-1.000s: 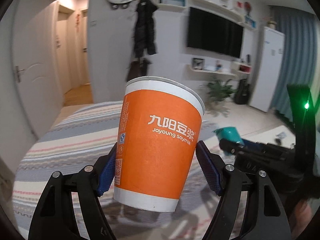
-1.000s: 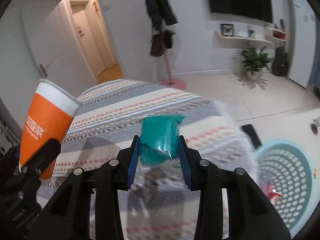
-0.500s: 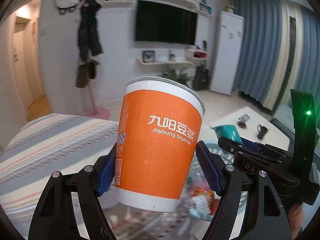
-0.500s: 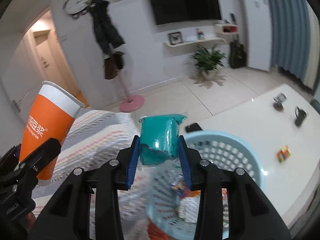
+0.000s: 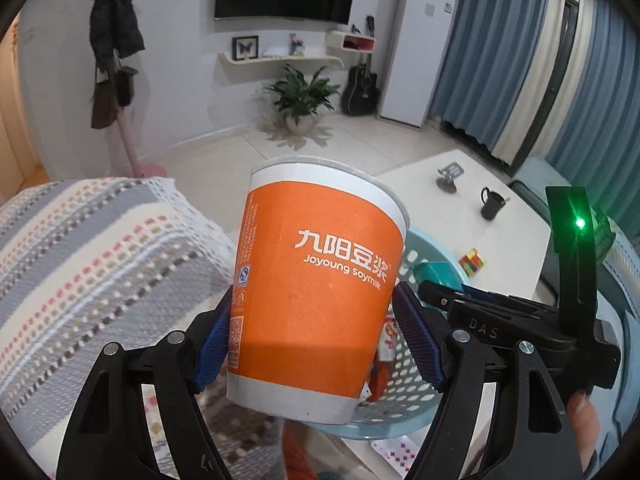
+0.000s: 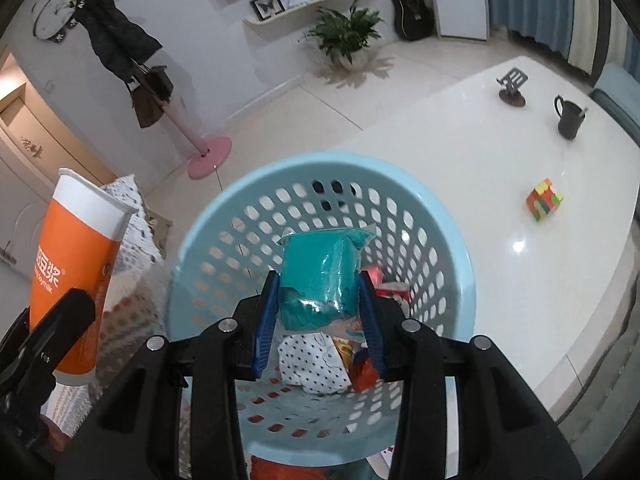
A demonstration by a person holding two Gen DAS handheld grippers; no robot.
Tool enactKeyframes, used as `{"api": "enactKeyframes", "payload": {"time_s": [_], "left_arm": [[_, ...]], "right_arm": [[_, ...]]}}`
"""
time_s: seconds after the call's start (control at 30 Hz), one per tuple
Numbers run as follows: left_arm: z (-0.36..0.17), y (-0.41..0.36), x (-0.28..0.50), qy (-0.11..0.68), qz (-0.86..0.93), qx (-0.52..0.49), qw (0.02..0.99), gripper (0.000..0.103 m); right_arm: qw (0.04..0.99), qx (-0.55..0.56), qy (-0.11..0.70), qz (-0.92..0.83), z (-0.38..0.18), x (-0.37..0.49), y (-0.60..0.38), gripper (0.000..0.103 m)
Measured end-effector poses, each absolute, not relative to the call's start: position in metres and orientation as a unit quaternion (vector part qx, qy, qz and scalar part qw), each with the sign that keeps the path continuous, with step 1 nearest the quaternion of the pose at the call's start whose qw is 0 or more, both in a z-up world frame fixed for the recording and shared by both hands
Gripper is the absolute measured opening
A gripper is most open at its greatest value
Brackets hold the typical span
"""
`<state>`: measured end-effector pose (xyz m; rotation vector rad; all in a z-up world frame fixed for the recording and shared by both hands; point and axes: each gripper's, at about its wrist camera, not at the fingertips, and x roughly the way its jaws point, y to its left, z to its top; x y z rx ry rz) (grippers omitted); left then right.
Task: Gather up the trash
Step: 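Carry the orange cup and teal packet over the basket and release both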
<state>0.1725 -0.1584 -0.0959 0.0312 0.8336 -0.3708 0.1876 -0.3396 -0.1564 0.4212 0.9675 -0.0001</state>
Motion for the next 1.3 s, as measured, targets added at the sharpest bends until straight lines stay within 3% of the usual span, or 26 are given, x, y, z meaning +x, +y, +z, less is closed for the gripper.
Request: {"api": "enactKeyframes", "payload": {"time_s": [0.07,0.17,0.6,0.77,0.87,0.93,1.3], "left_arm": [[-0.099,-0.160,0.171,0.406,-0.183,0.016,0.895,0.076],[-0.098,-0.160,0.171,0.404,-0.182,0.016,0.896,0.081],[-0.071,-0.126,0.136,0.378,-0.177,-0.011,0.908,0.082],[-0.049,-0.101,0.108,0.341,-0.155,-0.026,0.927,0.087],[-0.035,-0.087,0.088,0.314,-0.135,-0.018,0.940,0.089],[-0.025,-0.079,0.074,0.287,-0.111,-0.004,0.951,0.095],[-0.001,-0.059,0.032,0.237,-0.086,-0.014,0.968,0.095]], "right_arm": [[0.862,0.203,0.464,0.000,-0.158,0.188,-0.341,0.039],[0.863,0.203,0.462,-0.002,-0.157,0.186,-0.344,0.052],[0.882,0.175,0.437,0.019,-0.124,0.167,-0.323,0.053],[0.906,0.146,0.397,0.026,-0.093,0.145,-0.305,0.054],[0.922,0.125,0.366,0.023,-0.074,0.129,-0.295,0.060],[0.932,0.112,0.344,0.020,-0.063,0.119,-0.288,0.061],[0.970,0.099,0.222,-0.013,-0.012,0.061,-0.276,0.062]]}}
